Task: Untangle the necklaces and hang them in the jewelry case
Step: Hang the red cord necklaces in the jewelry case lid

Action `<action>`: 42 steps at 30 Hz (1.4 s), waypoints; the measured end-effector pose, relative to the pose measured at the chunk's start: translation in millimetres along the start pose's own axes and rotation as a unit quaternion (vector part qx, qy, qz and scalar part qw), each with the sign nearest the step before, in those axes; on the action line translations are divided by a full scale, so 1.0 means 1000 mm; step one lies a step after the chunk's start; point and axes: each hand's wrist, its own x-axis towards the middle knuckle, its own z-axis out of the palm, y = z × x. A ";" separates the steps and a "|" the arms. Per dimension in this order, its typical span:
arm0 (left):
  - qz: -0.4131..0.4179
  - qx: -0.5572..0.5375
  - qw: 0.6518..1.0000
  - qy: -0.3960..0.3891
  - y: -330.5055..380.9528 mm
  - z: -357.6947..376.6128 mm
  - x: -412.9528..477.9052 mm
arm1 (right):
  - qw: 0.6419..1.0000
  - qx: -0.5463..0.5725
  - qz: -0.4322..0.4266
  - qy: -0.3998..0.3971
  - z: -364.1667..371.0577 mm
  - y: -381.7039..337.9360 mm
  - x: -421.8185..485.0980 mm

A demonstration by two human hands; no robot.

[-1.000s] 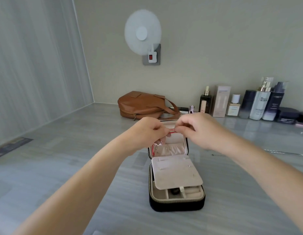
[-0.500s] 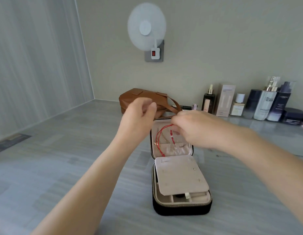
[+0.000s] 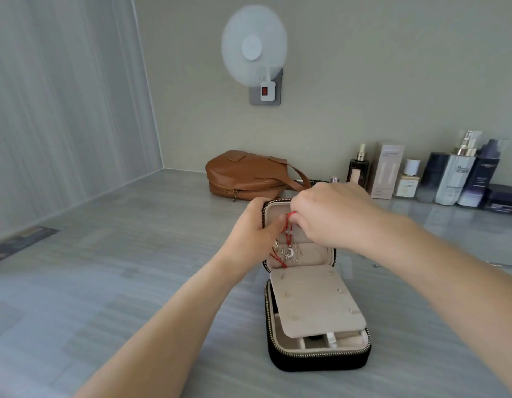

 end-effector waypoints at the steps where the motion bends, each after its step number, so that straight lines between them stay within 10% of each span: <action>1: 0.011 0.002 1.000 0.005 0.001 0.000 -0.001 | 1.000 -0.001 0.004 -0.003 -0.001 0.000 0.000; 6: 0.018 -0.069 0.997 0.025 0.008 0.002 -0.005 | 1.000 0.001 0.022 -0.003 0.003 0.000 0.000; 11: 0.207 0.153 0.965 0.055 -0.001 0.006 -0.011 | 0.996 0.067 0.027 -0.054 0.000 0.006 0.001; 33: 0.283 0.320 0.899 0.094 -0.003 0.015 -0.015 | 0.985 0.148 -0.028 -0.081 -0.001 0.021 -0.010; 42: 0.223 0.294 0.928 0.056 -0.010 0.014 -0.012 | 0.979 0.031 -0.144 0.144 0.022 0.032 -0.015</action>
